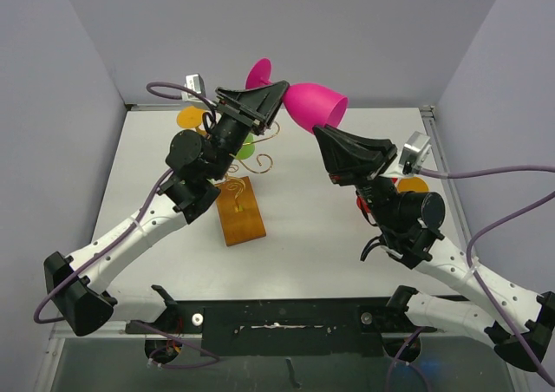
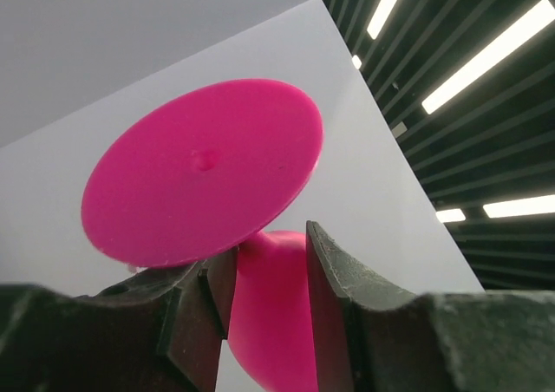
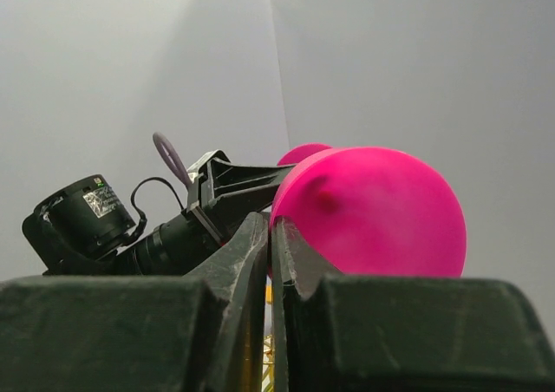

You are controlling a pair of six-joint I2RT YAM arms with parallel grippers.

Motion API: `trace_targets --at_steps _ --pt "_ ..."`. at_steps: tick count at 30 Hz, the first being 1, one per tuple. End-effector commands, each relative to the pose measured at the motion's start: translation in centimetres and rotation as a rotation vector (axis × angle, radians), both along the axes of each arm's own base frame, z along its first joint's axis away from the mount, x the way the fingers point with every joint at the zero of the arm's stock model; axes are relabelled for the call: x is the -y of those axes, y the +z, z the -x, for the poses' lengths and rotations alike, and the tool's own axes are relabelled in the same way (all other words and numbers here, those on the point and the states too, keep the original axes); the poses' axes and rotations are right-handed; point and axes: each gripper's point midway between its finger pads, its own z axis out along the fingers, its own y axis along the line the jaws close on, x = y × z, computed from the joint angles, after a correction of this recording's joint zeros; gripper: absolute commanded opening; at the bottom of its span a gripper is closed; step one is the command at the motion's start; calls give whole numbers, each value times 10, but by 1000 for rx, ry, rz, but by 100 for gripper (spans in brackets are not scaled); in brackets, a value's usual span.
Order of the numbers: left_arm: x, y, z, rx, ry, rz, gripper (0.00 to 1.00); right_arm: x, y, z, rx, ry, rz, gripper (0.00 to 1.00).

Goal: Place the wine glass upside down on the wine glass rack

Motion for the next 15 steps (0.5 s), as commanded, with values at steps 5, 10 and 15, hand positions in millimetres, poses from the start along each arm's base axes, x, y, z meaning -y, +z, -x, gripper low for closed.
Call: trace_targets --at_steps 5,10,15 --pt "-23 48 11 72 28 185 23 2 4 21 46 67 -36 0" --pt "-28 51 10 79 54 201 20 3 0 25 28 95 -45 0" --pt "-32 49 6 82 92 198 19 5 -2 27 3 114 -56 0"
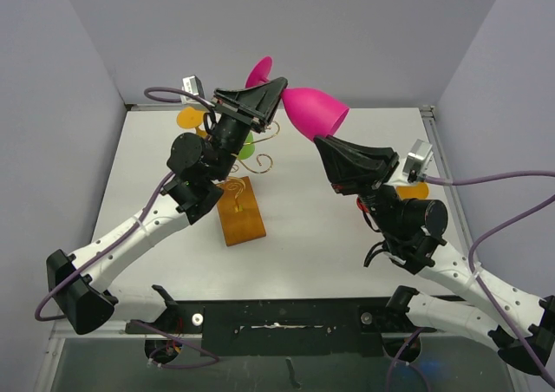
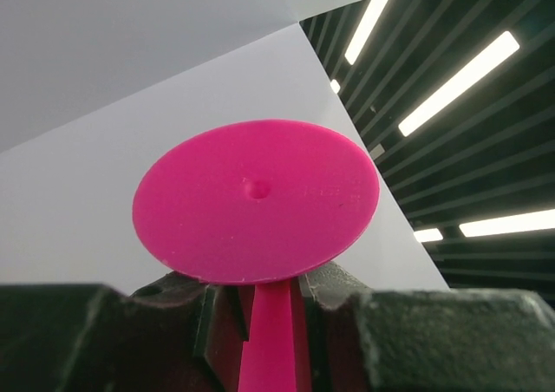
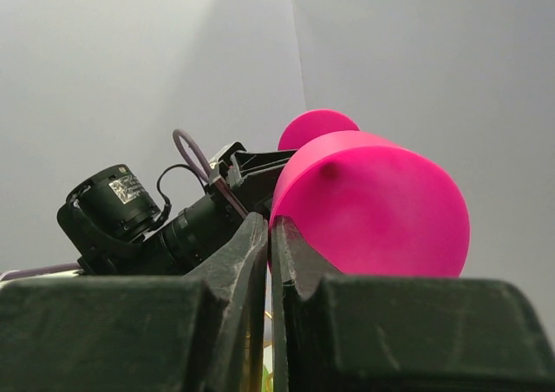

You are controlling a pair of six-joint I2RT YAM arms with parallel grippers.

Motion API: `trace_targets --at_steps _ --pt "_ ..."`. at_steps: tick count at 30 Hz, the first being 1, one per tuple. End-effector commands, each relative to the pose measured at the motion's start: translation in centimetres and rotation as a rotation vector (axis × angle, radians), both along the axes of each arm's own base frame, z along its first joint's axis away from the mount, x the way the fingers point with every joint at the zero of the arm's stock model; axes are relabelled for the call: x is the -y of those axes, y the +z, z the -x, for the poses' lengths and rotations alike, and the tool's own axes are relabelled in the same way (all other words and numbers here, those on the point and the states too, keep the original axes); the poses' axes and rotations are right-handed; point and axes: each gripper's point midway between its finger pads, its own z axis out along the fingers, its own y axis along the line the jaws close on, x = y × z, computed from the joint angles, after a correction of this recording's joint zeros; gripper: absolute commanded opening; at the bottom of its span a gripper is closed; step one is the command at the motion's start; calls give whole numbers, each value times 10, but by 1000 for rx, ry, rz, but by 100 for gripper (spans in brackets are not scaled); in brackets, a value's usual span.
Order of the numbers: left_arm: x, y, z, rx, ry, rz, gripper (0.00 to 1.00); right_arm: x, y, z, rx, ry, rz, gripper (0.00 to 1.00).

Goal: Place the wine glass upside down on the wine glass rack

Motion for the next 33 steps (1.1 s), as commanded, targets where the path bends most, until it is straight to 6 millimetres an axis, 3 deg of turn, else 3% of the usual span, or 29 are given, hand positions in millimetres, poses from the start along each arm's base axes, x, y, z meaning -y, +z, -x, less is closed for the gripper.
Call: trace_targets --at_steps 1,7,11,14,18,20,28,33 --pt "-26 36 8 83 66 104 19 6 8 12 -4 52 -49 0" --pt "-32 36 10 101 89 121 16 6 5 10 -41 60 -64 0" --pt "-32 41 12 139 104 95 2 3 4 10 -69 83 -67 3" --pt "-34 42 13 159 127 75 0 5 4 8 -112 87 -75 14" --pt "-31 53 29 297 139 13 0 12 -3 5 -155 50 -48 43" --pt "-27 58 38 380 146 -44 0 17 -13 1 -188 10 -15 52" --pt "-24 56 61 655 269 -271 0 45 -39 2 -288 -86 74 65" --pt "-16 47 77 877 342 -438 0 59 -31 8 -323 -96 63 66"
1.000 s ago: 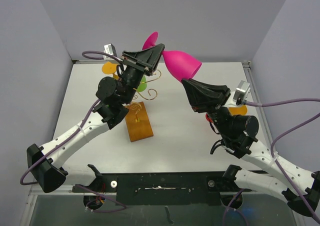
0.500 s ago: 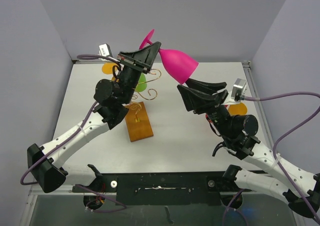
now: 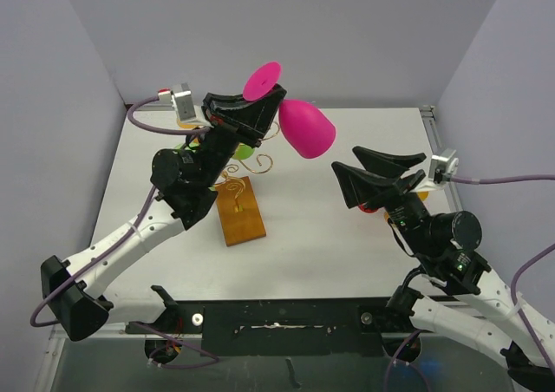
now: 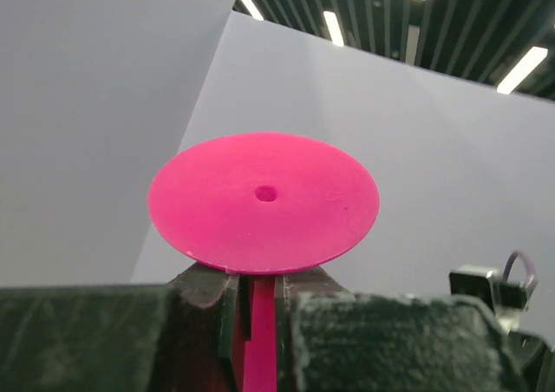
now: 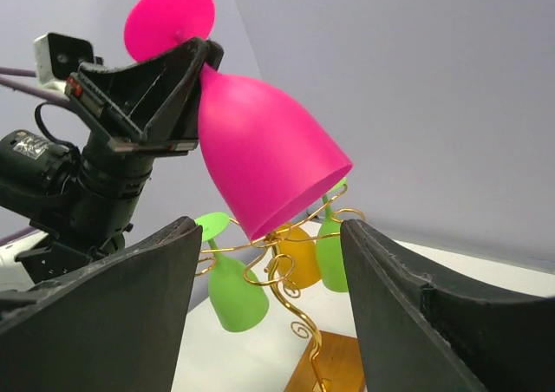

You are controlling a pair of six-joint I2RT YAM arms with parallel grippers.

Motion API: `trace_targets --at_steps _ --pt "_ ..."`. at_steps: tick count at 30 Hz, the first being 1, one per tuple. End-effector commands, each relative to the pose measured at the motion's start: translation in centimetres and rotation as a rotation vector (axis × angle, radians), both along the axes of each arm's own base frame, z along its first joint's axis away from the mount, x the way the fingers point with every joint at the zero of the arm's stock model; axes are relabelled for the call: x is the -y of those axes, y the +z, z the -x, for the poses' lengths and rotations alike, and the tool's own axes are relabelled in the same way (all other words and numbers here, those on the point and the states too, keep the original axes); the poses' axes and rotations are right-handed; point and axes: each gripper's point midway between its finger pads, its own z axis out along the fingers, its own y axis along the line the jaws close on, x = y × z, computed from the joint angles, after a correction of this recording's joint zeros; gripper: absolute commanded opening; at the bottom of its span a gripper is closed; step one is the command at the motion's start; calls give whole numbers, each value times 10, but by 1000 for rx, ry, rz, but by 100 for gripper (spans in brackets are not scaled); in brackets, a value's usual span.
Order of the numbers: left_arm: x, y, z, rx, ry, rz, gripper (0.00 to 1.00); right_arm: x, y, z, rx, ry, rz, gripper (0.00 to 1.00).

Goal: Place the wine glass upside down on the wine glass rack

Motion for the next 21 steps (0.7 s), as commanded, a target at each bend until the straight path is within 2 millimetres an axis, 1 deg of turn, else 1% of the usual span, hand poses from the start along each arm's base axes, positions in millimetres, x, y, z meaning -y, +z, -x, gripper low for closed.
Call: trace_targets --at_steps 1,5,6,9,12,15,16,18,21 --pt "-9 21 38 356 107 -134 0 17 24 7 -14 -27 -32 66" --pt "4 7 51 547 141 -283 0 12 45 3 -43 -10 -84 66" --pt "5 4 54 588 152 -309 0 10 52 2 -56 -4 -102 67" --pt "8 -2 58 679 186 -370 0 0 67 -6 -129 19 -167 67" --pt "9 -6 58 723 218 -411 0 -18 75 -11 -179 75 -203 67" --pt "11 -10 56 745 236 -443 0 -35 85 -10 -192 142 -212 66" --pt "14 -13 58 764 223 -455 0 -39 88 -10 -191 158 -216 65" --pt "16 -17 57 770 218 -467 0 -44 91 -10 -189 179 -231 61" --pt "19 -19 58 781 208 -472 0 -51 88 -14 -217 188 -241 55"
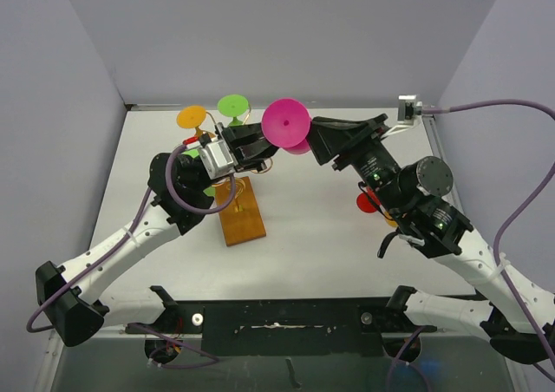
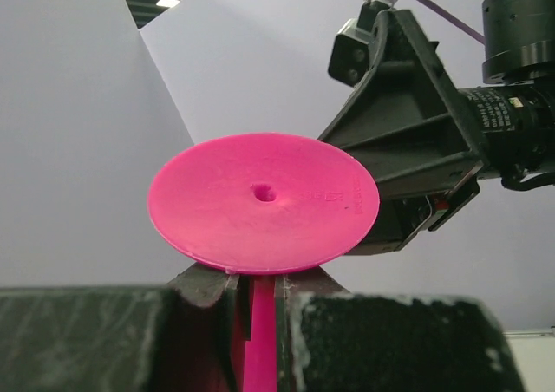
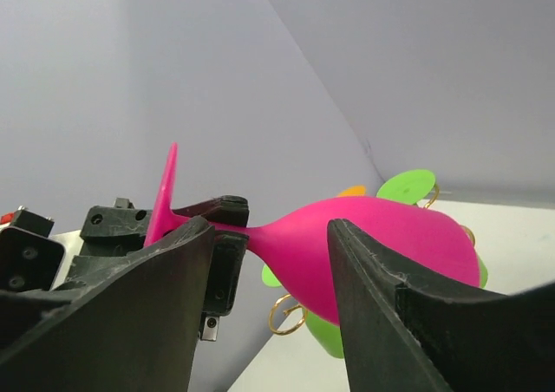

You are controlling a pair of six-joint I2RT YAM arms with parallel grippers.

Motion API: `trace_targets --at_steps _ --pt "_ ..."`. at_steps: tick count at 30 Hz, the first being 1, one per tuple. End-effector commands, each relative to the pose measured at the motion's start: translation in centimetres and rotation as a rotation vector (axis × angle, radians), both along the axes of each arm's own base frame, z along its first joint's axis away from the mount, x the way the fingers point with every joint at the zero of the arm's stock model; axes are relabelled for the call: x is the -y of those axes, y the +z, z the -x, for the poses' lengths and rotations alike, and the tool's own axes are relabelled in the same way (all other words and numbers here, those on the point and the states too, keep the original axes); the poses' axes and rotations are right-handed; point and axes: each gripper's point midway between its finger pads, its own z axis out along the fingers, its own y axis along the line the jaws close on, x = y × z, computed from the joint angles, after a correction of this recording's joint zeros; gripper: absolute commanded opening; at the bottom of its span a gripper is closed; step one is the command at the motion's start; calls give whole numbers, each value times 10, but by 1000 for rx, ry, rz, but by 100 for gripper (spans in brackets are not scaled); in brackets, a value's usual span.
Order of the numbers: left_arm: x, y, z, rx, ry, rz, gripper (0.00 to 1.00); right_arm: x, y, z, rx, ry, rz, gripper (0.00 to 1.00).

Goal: Place the wine glass upside down on the wine glass rack

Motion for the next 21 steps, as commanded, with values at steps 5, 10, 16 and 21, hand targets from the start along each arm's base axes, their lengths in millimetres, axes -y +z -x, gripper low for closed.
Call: trace_targets --at_steps 5,10,16,21 --pt "-4 9 8 90 10 1 0 -3 20 12 -1 73 -105 44" --pt "-7 8 -3 54 54 27 0 7 15 9 -11 32 -129 46" --pt "-8 6 -4 60 64 31 0 11 23 18 60 48 -132 54" --pt "-9 6 -12 44 101 42 0 11 21 20 77 49 -118 54"
